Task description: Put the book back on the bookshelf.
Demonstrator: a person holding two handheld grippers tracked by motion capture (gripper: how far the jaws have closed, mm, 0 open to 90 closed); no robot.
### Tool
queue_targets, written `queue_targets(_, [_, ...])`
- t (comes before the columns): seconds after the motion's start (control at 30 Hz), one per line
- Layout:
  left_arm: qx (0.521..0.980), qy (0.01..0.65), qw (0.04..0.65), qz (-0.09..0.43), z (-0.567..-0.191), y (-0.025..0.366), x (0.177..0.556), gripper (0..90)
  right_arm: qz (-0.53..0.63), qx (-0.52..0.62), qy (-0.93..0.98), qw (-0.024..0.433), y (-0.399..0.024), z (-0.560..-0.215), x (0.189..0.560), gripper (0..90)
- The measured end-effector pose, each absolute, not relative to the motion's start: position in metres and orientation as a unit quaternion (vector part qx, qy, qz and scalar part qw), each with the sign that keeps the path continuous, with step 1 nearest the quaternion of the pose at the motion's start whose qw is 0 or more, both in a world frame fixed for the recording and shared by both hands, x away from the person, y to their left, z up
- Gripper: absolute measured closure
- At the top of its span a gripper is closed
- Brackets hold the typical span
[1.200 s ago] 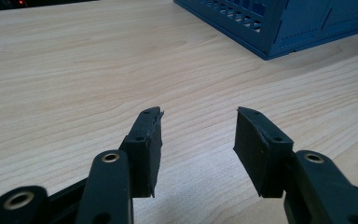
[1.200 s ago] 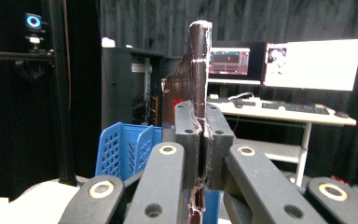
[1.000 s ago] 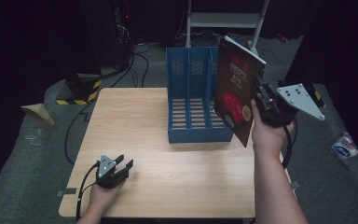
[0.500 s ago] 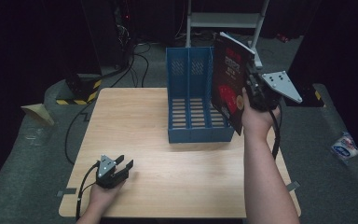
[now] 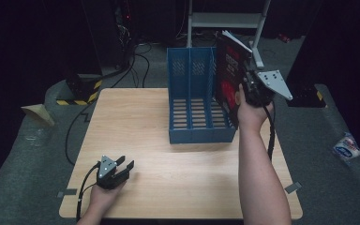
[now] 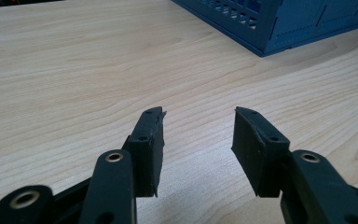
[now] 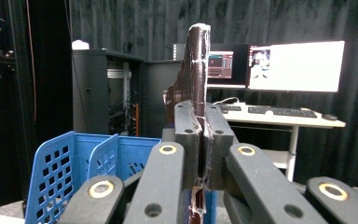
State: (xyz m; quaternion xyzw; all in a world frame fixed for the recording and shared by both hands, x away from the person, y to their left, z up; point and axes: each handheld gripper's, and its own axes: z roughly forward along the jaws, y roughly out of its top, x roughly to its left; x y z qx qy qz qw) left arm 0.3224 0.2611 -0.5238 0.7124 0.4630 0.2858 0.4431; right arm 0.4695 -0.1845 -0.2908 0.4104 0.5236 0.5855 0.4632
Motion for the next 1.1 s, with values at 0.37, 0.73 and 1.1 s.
queue_targets(0.37, [0.718,0.459,0.441,0.281,-0.524,0.261,0.322,54.2,0.600,0.400,0.508,0.470,-0.185,-0.305,0.479,86.8])
queue_targets(0.73, [0.719,0.456,0.440,0.284,-0.524,0.260,0.321,54.5,0.604,0.390,0.507,0.474,-0.187,-0.328,0.481,86.7])
queue_targets(1.1, [0.723,0.455,0.435,0.286,-0.524,0.259,0.322,54.4,0.566,0.381,0.566,0.462,-0.176,-0.316,0.478,86.0])
